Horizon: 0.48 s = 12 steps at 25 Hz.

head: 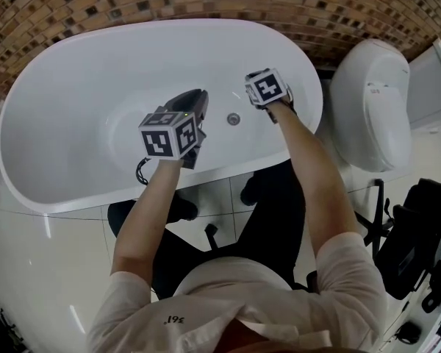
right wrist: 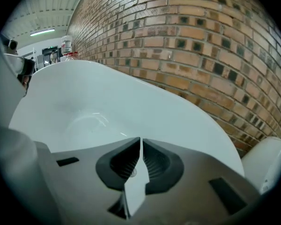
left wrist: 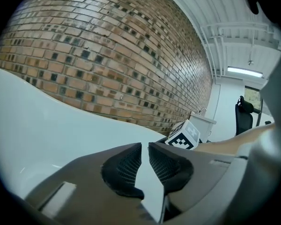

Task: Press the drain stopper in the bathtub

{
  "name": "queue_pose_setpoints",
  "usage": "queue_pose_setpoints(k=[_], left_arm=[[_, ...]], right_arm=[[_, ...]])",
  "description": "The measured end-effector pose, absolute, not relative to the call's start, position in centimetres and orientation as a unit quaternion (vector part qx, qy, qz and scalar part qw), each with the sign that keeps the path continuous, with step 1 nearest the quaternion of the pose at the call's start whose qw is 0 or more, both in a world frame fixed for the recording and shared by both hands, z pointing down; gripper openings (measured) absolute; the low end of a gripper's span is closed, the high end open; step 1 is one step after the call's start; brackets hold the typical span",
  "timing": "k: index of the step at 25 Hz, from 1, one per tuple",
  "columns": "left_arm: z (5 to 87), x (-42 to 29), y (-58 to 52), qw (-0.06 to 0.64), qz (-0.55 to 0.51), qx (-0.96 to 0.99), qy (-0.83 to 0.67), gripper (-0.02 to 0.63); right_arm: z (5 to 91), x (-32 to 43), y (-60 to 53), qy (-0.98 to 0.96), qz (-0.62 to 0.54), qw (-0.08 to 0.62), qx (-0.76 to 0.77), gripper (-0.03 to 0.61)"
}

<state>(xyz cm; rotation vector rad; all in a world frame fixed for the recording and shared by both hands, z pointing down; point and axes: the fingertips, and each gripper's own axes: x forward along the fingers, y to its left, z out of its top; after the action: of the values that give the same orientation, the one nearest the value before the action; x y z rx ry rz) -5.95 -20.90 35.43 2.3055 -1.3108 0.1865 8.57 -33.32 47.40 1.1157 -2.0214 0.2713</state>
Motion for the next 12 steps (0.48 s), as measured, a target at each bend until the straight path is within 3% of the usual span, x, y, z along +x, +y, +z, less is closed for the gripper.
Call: queue_pose_setpoints(k=[12], left_arm=[[29.9,-6.6,-16.7,0.192,0.056,0.851,-0.485,0.054]], right_arm=[[37.9,9.3,-29.1,-0.816,0.06,0.349,0.456,0.032]])
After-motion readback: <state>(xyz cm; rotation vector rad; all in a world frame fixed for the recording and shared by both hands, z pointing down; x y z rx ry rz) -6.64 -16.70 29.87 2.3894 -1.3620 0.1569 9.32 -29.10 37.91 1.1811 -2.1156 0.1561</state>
